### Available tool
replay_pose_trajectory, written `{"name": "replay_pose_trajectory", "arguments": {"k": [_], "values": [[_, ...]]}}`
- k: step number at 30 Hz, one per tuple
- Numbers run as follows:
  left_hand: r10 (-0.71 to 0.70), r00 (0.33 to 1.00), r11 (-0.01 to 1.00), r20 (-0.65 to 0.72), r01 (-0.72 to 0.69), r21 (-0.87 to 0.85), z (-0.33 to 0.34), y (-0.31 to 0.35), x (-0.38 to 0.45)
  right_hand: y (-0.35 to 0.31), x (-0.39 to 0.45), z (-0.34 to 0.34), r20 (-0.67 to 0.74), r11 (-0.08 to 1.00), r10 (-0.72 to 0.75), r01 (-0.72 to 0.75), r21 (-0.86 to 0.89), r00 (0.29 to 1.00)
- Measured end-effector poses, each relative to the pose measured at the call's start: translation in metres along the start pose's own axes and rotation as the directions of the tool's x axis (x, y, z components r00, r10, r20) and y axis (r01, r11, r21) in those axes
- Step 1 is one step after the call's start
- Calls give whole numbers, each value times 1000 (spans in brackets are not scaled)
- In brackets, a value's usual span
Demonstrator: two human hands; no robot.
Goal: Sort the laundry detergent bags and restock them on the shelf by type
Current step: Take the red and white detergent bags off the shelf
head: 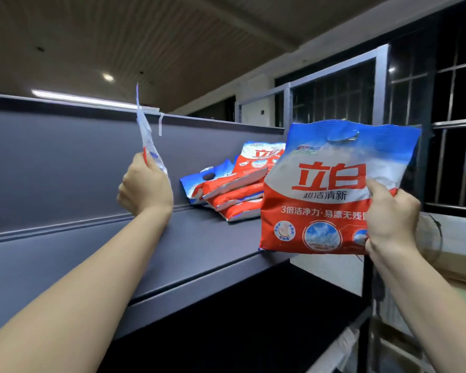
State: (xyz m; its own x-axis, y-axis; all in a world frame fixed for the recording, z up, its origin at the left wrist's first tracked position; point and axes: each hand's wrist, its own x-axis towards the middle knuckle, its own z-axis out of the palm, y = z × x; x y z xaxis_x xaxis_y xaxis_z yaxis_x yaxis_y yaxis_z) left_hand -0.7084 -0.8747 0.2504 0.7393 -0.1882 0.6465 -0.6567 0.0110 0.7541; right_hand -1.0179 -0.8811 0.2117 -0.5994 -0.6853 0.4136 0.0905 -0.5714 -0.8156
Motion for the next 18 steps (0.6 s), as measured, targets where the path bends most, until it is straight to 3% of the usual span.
{"name": "replay_pose_trajectory", "arguments": {"k": [3,5,6,8,9,10,15,18], "values": [[14,999,998,-40,-12,58,41,8,-1,8,47,16,96,997,19,-26,71,995],[93,987,975,127,-116,189,80,7,-3,13,73,27,135,991,32,-49,125,990],[104,936,953,337,-191,236,100,4,-8,16,85,34,152,986,46,-69,152,987],[29,679,912,733,-319,259,135,-5,-20,23,107,51,189,969,97,-136,204,977],[-22,562,891,827,-364,271,147,-9,-26,26,116,61,206,960,128,-174,220,970],[-70,503,872,862,-389,298,151,-10,-30,28,125,73,228,950,147,-202,239,962],[-81,470,864,879,-407,297,148,-17,-31,36,168,160,302,855,298,-394,338,906],[-122,493,847,861,-401,350,147,-23,-29,53,177,219,305,881,320,-400,253,897]]}}
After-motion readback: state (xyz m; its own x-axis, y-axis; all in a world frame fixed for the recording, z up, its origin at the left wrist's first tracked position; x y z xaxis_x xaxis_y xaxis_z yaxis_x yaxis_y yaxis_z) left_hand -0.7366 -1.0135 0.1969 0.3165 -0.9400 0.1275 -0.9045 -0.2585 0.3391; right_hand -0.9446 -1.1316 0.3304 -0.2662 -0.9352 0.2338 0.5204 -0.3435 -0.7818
